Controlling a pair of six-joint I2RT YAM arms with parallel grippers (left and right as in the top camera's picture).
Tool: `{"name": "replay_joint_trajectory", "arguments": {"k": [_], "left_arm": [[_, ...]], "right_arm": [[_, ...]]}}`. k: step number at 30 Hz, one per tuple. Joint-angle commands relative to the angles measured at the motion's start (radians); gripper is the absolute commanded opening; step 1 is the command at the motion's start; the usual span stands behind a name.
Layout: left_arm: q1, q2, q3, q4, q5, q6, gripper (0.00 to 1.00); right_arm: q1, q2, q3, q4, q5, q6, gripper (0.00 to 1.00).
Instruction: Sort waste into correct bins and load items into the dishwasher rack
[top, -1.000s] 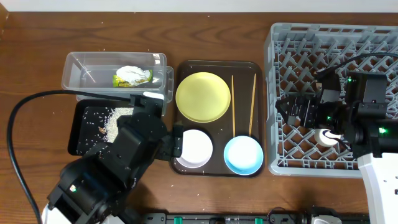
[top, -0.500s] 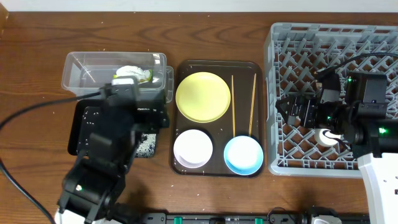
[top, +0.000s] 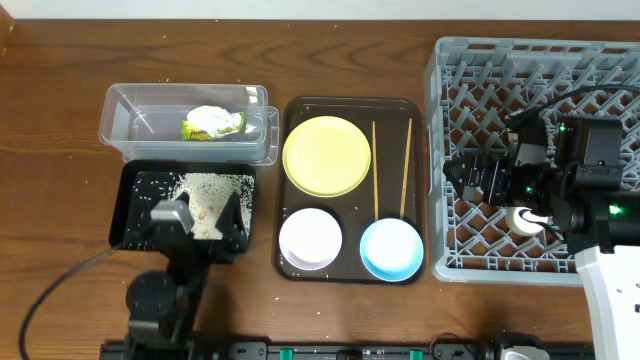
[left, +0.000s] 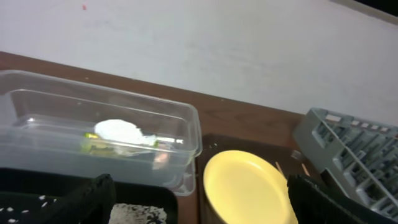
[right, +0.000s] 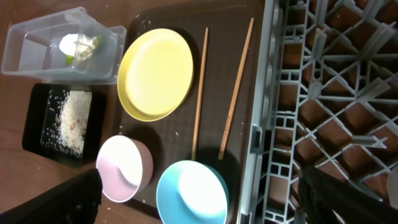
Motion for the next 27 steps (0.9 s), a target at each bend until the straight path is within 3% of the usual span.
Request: {"name": "replay_joint_trajectory", "arguments": {"k": [1, 5, 15, 27], "left_arm": [[0.021, -0.089, -0.06, 0.005, 0.02, 0.019, 0.91], [0.023, -0.167, -0.123, 0.012, 0.017, 0.02, 0.91], [0.023, -0.166, -0.285, 0.153, 0.017, 0.019, 0.91], [0.023, -0.163, -0.287, 0.105, 0.017, 0.019, 0.91]], "right_arm": [[0.013, -0.002, 0.01, -0.001, -0.003, -0.012, 0.99], [0.013, -0.002, 0.01, -0.001, -0.003, -0.012, 0.99], [0.013, -0.002, 0.01, -0.001, -0.003, -0.012, 0.99], [0.013, -0.002, 0.01, -0.001, -0.003, -0.011, 0.99]]}}
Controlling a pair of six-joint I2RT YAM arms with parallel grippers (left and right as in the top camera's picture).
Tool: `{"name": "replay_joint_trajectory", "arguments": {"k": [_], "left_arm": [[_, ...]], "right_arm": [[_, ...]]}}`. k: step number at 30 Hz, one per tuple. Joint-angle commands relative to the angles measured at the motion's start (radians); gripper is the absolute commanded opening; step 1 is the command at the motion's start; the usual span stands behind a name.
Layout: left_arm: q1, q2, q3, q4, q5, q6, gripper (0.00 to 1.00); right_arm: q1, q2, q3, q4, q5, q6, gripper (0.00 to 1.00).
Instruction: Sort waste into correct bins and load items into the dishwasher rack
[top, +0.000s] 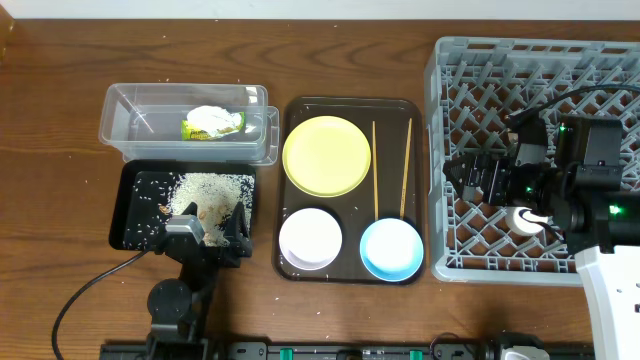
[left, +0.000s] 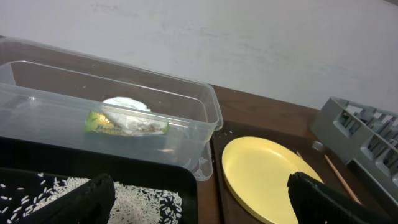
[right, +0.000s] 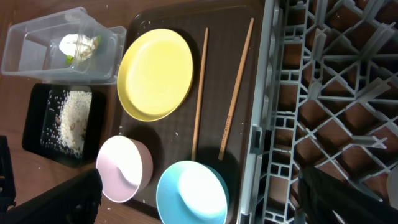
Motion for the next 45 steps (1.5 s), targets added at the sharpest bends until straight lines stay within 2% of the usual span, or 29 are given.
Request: {"name": "replay_joint_trajectory", "arguments": {"k": [1, 14, 17, 20, 23, 25, 29, 32, 33, 35, 36, 41, 45], "left_arm": [[0.005, -0.007, -0.016, -0.031, 0.014, 0.016, 0.91], [0.005, -0.007, -0.016, -0.032, 0.014, 0.016, 0.91], [0.005, -0.007, -0.016, -0.031, 0.014, 0.016, 0.91], [0.005, -0.007, -0.016, -0.031, 0.014, 0.016, 0.92], [0.005, -0.007, -0.016, -0.031, 0.014, 0.016, 0.92], [0.005, -0.007, -0.016, -0.032, 0.014, 0.016, 0.92], [0.005, -0.007, -0.016, -0.032, 0.014, 0.016, 0.92], [0.005, -0.007, -0.016, -0.031, 0.014, 0.016, 0.92], [0.005, -0.007, -0.016, -0.031, 0.015, 0.016, 0.92], [0.005, -0.007, -0.016, -0.032, 0.014, 0.016, 0.92], [0.005, -0.007, -0.016, -0.031, 0.014, 0.016, 0.92], [0.005, -0.007, -0.016, -0.031, 0.014, 0.016, 0.92], [0.005, -0.007, -0.016, -0.032, 0.014, 0.016, 0.92]], "right_arm": [[0.013, -0.002, 0.01, 0.0, -0.003, -0.011, 0.99], [0.013, -0.002, 0.01, 0.0, -0.003, -0.011, 0.99], [0.013, -0.001, 0.01, 0.126, -0.006, 0.01, 0.99], [0.016, 0.0, 0.01, 0.212, -0.105, 0.14, 0.99], [0.078, 0.018, 0.01, 0.249, -0.138, 0.143, 0.99], [0.159, 0.03, 0.01, 0.221, -0.056, 0.143, 0.99], [0.366, 0.05, 0.01, 0.195, 0.245, 0.143, 0.99], [0.463, 0.051, 0.01, 0.231, 0.298, 0.143, 0.99], [0.483, 0.052, 0.01, 0.266, 0.281, 0.144, 0.99], [0.513, 0.071, 0.01, 0.322, 0.272, 0.167, 0.89], [0.525, 0.085, 0.01, 0.342, 0.278, 0.184, 0.88], [0.556, 0.267, 0.01, 0.404, 0.34, 0.355, 0.89], [0.555, 0.45, 0.012, 0.453, 0.312, 0.484, 0.84]]}}
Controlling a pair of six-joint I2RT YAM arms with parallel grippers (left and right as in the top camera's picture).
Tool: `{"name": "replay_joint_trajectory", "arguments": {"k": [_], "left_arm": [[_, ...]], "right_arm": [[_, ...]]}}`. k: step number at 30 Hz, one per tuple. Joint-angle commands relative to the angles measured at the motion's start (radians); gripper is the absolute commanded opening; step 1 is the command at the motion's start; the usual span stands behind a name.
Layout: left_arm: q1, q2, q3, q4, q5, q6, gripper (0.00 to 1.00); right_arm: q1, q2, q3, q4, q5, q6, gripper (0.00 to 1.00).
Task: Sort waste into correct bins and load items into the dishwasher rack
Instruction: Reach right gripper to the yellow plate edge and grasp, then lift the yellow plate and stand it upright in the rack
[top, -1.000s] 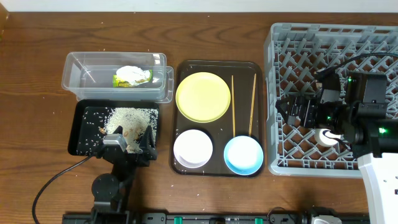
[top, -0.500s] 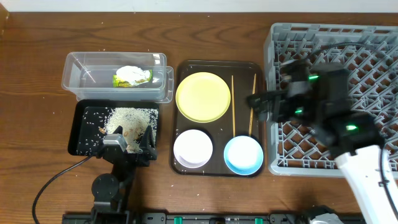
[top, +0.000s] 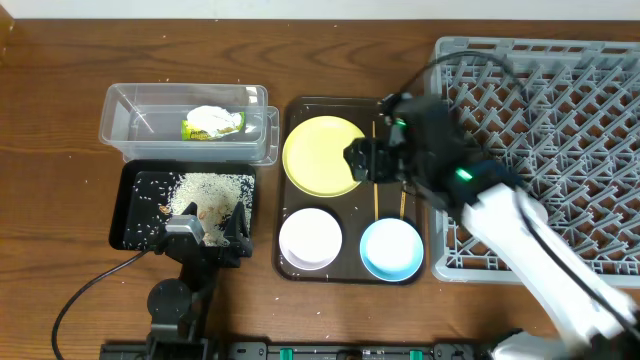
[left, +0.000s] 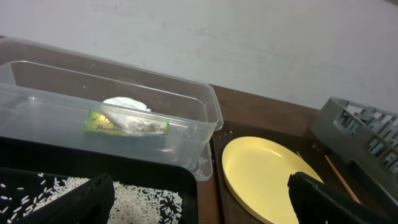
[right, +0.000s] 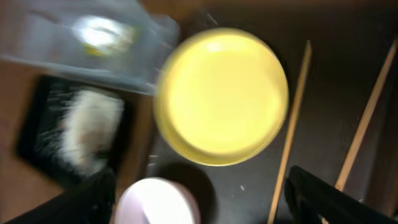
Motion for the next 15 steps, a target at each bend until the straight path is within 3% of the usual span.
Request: {"name": "replay_joint_trajectory", "arguments": {"k": [1, 8, 15], "left_arm": [[0.005, -0.007, -0.016, -0.031, 0.014, 0.016, 0.92], [0.005, -0.007, -0.016, -0.031, 0.014, 0.016, 0.92], [0.005, -0.007, -0.016, -0.031, 0.014, 0.016, 0.92]], "right_arm": [[0.008, 0.14, 0.006, 0.033, 0.002, 0.155, 0.82], [0.008, 0.329, 0.006, 0.085, -0.016, 0.273, 0.72], [0.01, 0.451, 0.006, 0.093, -0.041, 0.372, 0.49]]}}
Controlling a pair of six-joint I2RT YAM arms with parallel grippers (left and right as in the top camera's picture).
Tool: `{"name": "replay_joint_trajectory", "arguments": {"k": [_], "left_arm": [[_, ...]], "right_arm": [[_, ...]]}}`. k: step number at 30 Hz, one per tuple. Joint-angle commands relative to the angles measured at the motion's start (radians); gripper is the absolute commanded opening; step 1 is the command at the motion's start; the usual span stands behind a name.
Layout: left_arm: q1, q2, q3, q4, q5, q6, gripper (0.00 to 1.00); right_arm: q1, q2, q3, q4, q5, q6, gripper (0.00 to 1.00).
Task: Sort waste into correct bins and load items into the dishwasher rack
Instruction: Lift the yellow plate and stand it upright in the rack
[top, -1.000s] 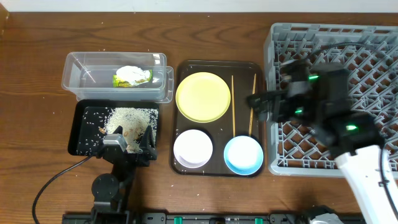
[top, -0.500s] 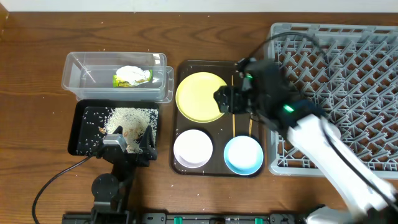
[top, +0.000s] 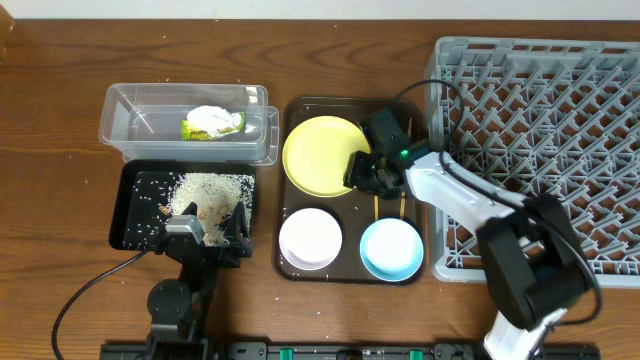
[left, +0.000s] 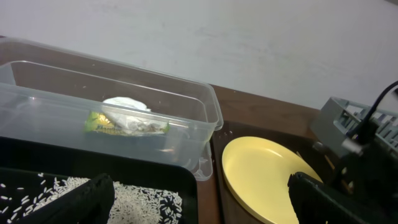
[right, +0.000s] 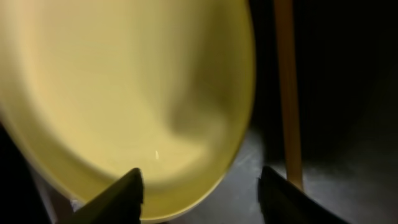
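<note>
A yellow plate lies at the back of the brown tray, with two wooden chopsticks to its right. In front of them sit a white bowl and a blue bowl. My right gripper is low over the plate's right rim. In the right wrist view the gripper is open, with the plate and one chopstick between its fingers. My left gripper is open over the near end of the black tray of rice.
A clear bin at the back left holds a green-and-white wrapper. The grey dishwasher rack fills the right side. A few rice grains lie on the table near the bins.
My right gripper has dropped from higher above the plate and chopsticks to close over the plate's right rim. The left arm has not moved.
At first my right gripper hung open over the rack and my left over the black tray. The left then sat nearer the table's front edge. The right arm later reached over the brown tray and is now low at the yellow plate's rim.
</note>
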Motion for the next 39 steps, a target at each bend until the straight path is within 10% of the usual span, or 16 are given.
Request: {"name": "replay_joint_trajectory", "arguments": {"k": [1, 5, 17, 26, 31, 39], "left_arm": [[0.005, -0.007, -0.016, -0.031, 0.014, 0.016, 0.92], [0.005, -0.007, -0.016, -0.031, 0.014, 0.016, 0.92], [0.005, -0.007, -0.016, -0.031, 0.014, 0.016, 0.92], [0.005, -0.007, -0.016, -0.031, 0.014, 0.016, 0.92], [0.005, -0.007, -0.016, -0.031, 0.014, 0.016, 0.92], [0.005, -0.007, -0.016, -0.031, 0.014, 0.016, 0.92]], "right_arm": [[0.01, 0.05, 0.006, 0.008, -0.016, 0.075, 0.38], [-0.003, 0.048, 0.006, 0.01, -0.016, 0.074, 0.01], [-0.165, -0.346, 0.008, -0.019, 0.124, -0.19, 0.01], [-0.229, -0.682, 0.008, -0.073, 0.993, -0.418, 0.01], [-0.266, -0.701, 0.008, -0.076, 1.427, -0.435, 0.01], [-0.414, -0.546, 0.008, 0.081, 1.487, -0.519, 0.01]]}}
